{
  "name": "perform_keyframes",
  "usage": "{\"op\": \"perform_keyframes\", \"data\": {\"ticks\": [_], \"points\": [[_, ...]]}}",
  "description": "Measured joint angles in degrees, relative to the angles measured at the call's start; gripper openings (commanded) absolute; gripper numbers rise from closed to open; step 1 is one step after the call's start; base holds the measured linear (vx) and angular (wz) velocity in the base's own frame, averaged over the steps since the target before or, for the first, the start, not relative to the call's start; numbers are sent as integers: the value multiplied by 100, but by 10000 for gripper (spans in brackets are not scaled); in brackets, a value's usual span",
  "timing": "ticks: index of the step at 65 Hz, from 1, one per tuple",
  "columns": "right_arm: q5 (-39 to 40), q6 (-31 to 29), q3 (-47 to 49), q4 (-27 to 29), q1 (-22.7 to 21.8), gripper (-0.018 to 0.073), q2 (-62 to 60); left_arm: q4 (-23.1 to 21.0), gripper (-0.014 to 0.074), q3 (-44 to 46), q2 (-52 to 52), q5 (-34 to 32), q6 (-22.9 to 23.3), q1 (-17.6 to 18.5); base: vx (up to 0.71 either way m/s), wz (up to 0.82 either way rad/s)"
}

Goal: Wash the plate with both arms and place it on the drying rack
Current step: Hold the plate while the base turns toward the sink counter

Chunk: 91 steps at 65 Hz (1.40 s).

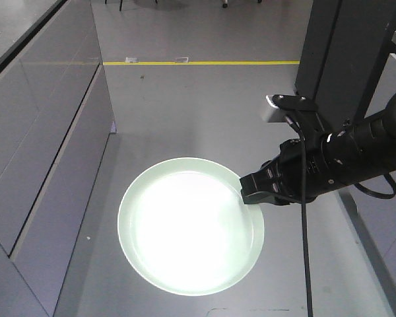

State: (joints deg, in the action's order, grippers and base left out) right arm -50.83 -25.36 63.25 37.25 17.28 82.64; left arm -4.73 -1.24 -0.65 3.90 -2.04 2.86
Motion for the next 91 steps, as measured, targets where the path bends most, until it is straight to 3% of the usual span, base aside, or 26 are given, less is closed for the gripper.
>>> {"op": "perform_keyframes", "data": {"ticks": [91], "points": [[-5,0,0,0,0,-1,0,0,-7,0,0,0,0,0,14,1]]}}
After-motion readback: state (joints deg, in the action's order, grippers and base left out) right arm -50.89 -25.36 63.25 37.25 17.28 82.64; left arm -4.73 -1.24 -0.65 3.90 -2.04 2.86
